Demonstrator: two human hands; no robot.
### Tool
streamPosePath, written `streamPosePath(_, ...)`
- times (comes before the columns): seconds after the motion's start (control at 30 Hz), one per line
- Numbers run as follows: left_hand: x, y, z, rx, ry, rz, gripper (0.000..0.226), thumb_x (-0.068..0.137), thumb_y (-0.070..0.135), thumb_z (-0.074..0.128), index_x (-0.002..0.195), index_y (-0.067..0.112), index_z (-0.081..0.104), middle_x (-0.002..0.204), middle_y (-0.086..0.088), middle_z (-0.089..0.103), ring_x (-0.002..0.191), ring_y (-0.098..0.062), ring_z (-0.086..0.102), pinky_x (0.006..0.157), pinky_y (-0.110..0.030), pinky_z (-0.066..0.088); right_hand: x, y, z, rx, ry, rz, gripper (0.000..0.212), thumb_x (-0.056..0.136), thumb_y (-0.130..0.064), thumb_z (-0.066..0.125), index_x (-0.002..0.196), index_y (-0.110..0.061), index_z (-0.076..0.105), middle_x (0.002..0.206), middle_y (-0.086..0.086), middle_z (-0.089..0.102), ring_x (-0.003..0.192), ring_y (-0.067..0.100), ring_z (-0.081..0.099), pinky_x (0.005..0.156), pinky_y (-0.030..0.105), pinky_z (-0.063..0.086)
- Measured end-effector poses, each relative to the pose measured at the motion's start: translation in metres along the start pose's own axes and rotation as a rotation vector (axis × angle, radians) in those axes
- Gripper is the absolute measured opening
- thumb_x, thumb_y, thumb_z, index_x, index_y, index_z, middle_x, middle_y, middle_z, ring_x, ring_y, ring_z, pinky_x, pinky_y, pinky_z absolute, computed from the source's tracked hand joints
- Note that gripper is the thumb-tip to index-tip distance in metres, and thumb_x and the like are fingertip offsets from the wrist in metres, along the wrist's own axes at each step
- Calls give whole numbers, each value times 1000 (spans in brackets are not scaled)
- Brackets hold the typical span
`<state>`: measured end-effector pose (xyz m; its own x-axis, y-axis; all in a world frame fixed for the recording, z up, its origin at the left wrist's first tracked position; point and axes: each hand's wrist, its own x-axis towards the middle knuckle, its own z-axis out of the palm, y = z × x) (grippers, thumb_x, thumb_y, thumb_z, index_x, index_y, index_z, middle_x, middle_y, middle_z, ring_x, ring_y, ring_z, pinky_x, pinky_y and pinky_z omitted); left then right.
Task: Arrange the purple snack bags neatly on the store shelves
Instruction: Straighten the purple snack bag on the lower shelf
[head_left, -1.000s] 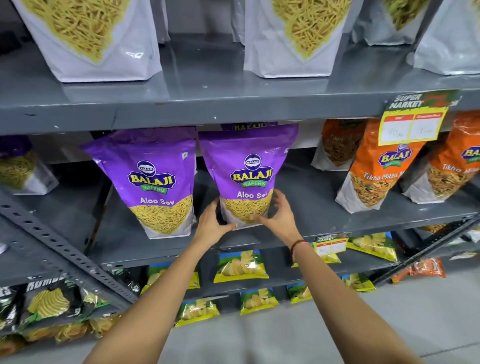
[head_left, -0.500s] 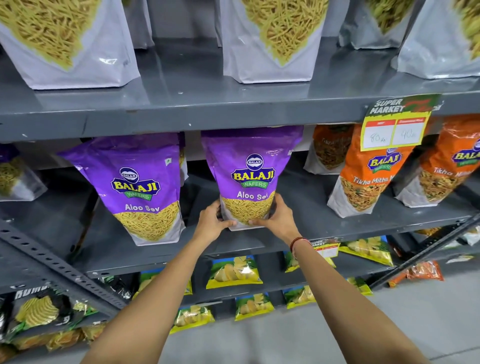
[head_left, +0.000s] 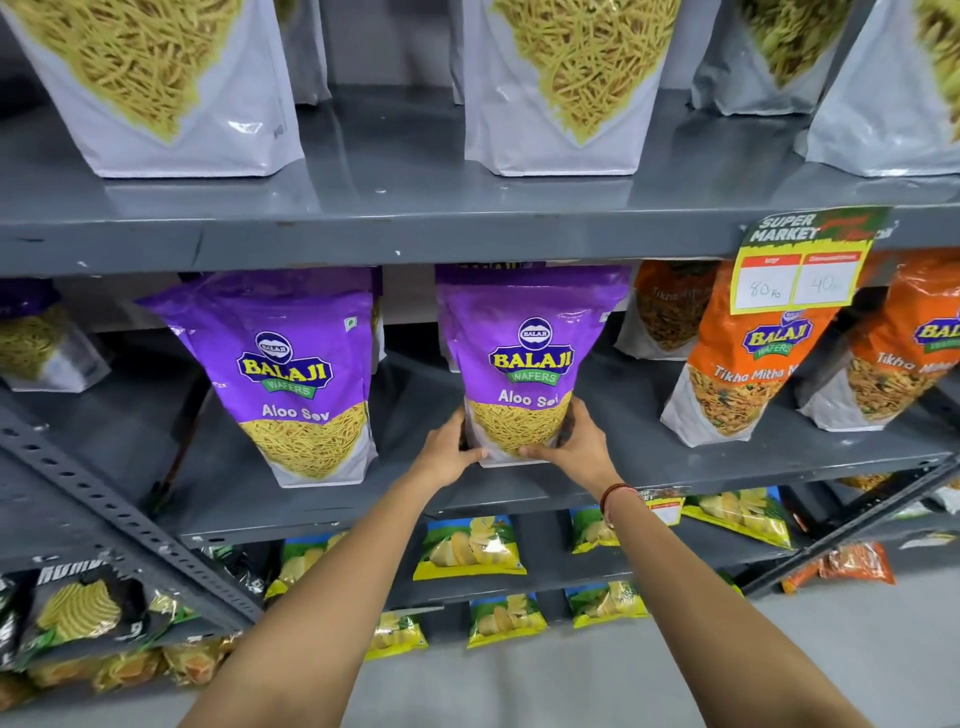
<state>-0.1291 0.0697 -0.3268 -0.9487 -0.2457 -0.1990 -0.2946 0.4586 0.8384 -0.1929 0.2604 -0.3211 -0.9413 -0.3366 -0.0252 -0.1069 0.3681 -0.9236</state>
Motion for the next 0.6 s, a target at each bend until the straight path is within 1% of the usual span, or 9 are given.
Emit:
streamPosePath(0.07,0,0,2,3,-12,-27,67,78,17,69,135,25,35,135,-12,55,124,-29,52,106,-48,41,1,2,-3,1,-29,26,91,59,-22,89,133,-13,38,122,1,57,111,15,53,93,27,45)
streamPosePath(0.1,-2,0,1,0,-13,-33,65,79,16,69,134,23,36,135,-11,55,124,-28,53,106,-48,41,0,3,-4,-5,-51,40,93,59,-23,90,135,-14,37,127,2,56,114,17,53,96,30,46)
streamPosePath(0.17,-4,-4,1,4,-14,-28,56,79,12,69,129,15,44,131,-11,59,120,-25,56,105,-43,43,-1,6,-5,-17,-91,63,98,58,-25,90,138,-19,33,135,4,54,122,22,52,104,42,45)
streamPosePath(0.23,-8,-7,1,20,-7,-21,49,78,6,68,124,7,50,126,-14,62,117,-25,59,104,-38,45,-3,8,-5,-24,-102,75,100,59,-24,89,140,-21,30,137,6,52,125,25,50,106,48,44)
streamPosePath(0.33,-12,-10,-1,26,31,-4,44,78,2,67,120,1,54,122,-17,64,113,-26,62,101,-33,45,-3,8,-1,-36,-97,73,96,63,-22,87,140,-19,29,138,8,52,126,27,49,105,47,44)
streamPosePath(0.47,-15,-12,-4,15,82,-3,40,77,2,69,115,-3,57,117,-20,67,107,-27,65,93,-27,46,-2,8,5,-51,-119,67,92,67,-18,84,141,-17,29,138,9,52,127,27,48,106,45,43)
streamPosePath(0.6,-18,-12,-7,28,92,-9,38,77,4,69,113,-3,58,116,-20,67,106,-27,65,91,-27,46,-2,7,6,-60,-133,80,91,70,-16,82,142,-17,27,139,9,50,129,28,46,108,46,41)
